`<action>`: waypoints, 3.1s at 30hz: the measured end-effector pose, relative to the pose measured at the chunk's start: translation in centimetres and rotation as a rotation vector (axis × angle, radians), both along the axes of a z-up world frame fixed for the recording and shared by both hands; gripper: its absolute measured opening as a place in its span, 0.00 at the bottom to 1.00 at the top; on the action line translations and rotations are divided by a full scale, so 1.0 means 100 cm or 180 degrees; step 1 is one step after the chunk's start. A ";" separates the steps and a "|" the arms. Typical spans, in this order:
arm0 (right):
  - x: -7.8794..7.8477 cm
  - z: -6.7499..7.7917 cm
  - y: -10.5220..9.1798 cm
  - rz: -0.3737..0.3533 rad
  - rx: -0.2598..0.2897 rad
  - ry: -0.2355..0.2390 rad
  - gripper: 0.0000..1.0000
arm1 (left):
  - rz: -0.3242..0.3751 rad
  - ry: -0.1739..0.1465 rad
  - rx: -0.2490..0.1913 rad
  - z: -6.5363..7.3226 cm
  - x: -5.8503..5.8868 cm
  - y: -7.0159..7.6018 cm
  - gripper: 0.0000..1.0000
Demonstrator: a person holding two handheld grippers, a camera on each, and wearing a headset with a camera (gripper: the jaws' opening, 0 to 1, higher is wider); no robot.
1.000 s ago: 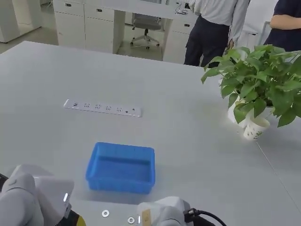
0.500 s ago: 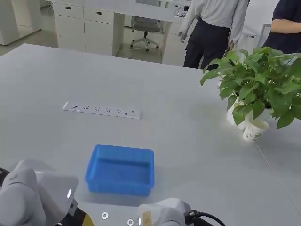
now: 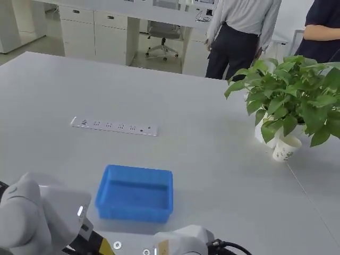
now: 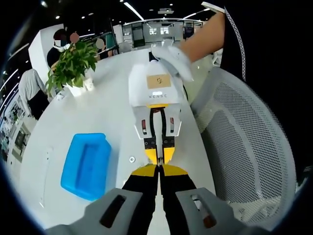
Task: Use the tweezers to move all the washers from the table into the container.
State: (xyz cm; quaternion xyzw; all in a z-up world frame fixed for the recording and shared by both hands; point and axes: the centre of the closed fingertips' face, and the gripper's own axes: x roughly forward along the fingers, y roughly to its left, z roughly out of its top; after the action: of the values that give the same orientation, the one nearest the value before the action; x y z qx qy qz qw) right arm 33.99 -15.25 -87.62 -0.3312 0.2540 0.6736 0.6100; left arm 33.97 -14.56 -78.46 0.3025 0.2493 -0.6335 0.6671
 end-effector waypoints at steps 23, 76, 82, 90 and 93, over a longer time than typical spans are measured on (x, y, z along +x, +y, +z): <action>-0.003 0.004 0.008 -0.0029 0.0211 -0.0032 0.08 | -0.0136 0.0015 -0.0247 0.012 -0.005 -0.027 0.05; 0.012 0.016 0.011 -0.0303 0.0416 -0.0100 0.11 | -0.0161 -0.0079 -0.0387 0.009 0.006 -0.022 0.05; 0.017 0.014 0.005 -0.0352 0.0393 -0.0130 0.11 | -0.0198 -0.0075 -0.0388 0.007 0.012 -0.026 0.05; 0.020 0.012 0.000 -0.0415 0.0386 -0.0124 0.11 | -0.0245 -0.0058 -0.0378 0.005 0.014 -0.032 0.05; 0.020 0.012 -0.002 -0.0433 0.0387 -0.0121 0.11 | -0.0251 -0.0049 -0.0372 0.004 0.015 -0.034 0.05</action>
State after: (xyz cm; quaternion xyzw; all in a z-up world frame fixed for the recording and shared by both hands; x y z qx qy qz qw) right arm 36.03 -15.47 -86.44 -0.2882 0.2229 0.6383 0.6781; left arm 35.49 -17.91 -78.03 0.2776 0.1946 -0.6704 0.6600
